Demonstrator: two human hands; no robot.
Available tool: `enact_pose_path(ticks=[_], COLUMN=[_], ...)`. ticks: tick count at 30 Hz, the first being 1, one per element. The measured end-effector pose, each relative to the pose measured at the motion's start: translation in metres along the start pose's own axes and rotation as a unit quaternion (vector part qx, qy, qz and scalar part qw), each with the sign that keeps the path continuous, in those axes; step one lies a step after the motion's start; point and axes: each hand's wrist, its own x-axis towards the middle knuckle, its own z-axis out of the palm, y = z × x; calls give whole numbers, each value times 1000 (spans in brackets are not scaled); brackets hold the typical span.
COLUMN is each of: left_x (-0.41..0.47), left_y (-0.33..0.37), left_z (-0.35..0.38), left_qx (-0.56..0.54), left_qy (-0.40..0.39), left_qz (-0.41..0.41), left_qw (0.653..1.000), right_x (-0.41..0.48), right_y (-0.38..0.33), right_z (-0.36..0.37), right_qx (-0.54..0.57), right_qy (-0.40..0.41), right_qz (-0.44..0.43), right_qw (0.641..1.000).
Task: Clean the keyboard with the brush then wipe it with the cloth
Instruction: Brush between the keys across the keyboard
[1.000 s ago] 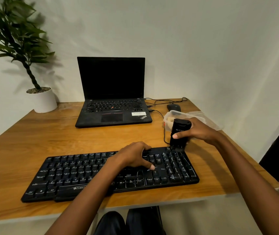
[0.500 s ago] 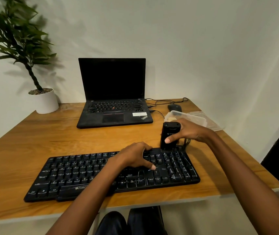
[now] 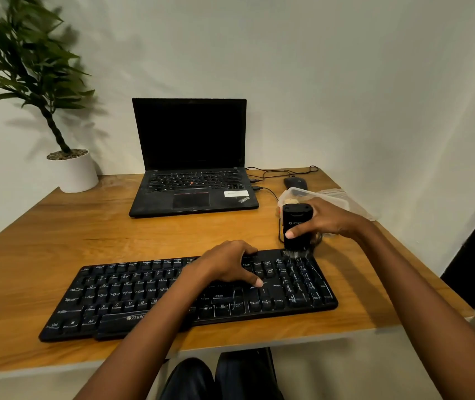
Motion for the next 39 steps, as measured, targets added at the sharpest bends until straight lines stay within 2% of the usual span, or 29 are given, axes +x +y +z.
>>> enact_pose_path(ticks=[6,11,14,16,19,22,24,27,30,33,39], left_x=[0,1,1,2,2,3,3,3,4,3,3], left_y=[-2,-2,-4,-5,-4,-4,-4,-5,-6,-7,-6], left_z=[1,2,3,4,3,3,3,3,4,6,5], left_qx=[-8,-15,-20,-20,-19,-14,-12,-12,-10,-7,-8], left_qy=[0,3,8,7,3,4,5,6,8,10,11], left_qz=[-2,-1,-4,-5,-6,-5,-4,-4,-5,-5,-6], left_qw=[1000,1000,1000,1000,1000,1000,1000,1000,1000,1000,1000], right_x=[-8,-11,-17,-18,-18,-24,-26,-26,-31,-39,-34], right_y=[5,11,18,23,26,27,27,23,23,27,19], right_z=[1,22,25,26,38,39,37,45,54,45,60], right_qx=[32,36,43,17,-8,18,-5,-34,30,117,54], right_qy=[42,206,249,311,397,390,386,430,427,393,451], right_qz=[4,10,34,59,52,46,68,60,26,48,53], right_qw=[999,978,967,948,916,920,920,900,904,911,889])
